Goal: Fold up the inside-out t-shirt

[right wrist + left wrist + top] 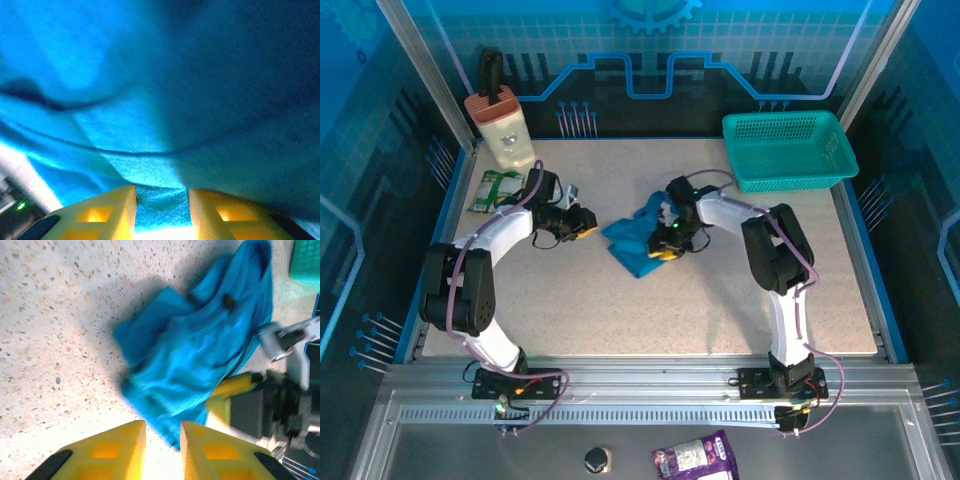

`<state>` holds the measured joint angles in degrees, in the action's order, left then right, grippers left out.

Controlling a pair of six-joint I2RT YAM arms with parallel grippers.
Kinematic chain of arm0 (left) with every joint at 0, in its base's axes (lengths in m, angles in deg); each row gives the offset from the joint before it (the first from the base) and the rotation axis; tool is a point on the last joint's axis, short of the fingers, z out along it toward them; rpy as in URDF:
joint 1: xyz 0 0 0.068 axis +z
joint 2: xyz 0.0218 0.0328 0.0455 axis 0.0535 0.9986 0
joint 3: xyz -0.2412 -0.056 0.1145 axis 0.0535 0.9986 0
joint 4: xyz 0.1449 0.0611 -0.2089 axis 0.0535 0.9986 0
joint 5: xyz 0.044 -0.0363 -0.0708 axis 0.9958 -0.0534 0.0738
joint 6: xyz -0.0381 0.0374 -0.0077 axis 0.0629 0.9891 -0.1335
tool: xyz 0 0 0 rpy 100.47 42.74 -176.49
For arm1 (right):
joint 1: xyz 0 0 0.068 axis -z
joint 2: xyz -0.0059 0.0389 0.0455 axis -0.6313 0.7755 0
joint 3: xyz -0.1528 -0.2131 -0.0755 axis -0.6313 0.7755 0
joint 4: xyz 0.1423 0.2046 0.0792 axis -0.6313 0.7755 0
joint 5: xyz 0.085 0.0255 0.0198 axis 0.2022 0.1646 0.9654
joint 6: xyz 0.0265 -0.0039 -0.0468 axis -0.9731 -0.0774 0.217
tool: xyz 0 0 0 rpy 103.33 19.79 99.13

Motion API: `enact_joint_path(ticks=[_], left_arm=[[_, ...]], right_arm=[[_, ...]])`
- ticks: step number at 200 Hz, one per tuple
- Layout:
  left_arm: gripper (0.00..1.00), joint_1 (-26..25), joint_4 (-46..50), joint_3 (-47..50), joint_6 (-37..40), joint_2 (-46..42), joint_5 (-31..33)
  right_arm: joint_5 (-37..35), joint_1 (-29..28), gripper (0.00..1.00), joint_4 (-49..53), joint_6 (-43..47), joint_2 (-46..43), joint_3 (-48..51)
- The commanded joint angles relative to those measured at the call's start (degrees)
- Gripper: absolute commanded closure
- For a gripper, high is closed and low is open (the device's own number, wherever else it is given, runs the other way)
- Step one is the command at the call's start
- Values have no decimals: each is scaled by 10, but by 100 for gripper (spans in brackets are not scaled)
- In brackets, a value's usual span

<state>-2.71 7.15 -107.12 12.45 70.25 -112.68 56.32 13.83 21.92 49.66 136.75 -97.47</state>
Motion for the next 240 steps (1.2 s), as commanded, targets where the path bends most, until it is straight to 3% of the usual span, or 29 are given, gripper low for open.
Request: enact_joint_path(ticks=[1,20,57,132,166,201,240], left_arm=[[73,1,-5,-14,12,22,-56],[71,-2,-29,-10,-1,37,-75],[68,-4,-62,-11,-23,56,-93],[66,-4,-66,-12,-22,60,-79],[66,-3,-66,-1,-21,54,-75],[64,-7,-73,10,-29,55,-88],[62,-44,-66,21,-29,54,-94]], right_arm=[[-157,26,65,105,42,-20,-11],[-196,20,65,131,44,-42,-33],[-173,-32,62,118,55,-68,-65],[-109,-61,61,120,83,102,-251],[-51,-89,62,120,102,98,-209],[6,-122,62,119,125,38,-128],[36,-112,61,115,129,-45,-79]])
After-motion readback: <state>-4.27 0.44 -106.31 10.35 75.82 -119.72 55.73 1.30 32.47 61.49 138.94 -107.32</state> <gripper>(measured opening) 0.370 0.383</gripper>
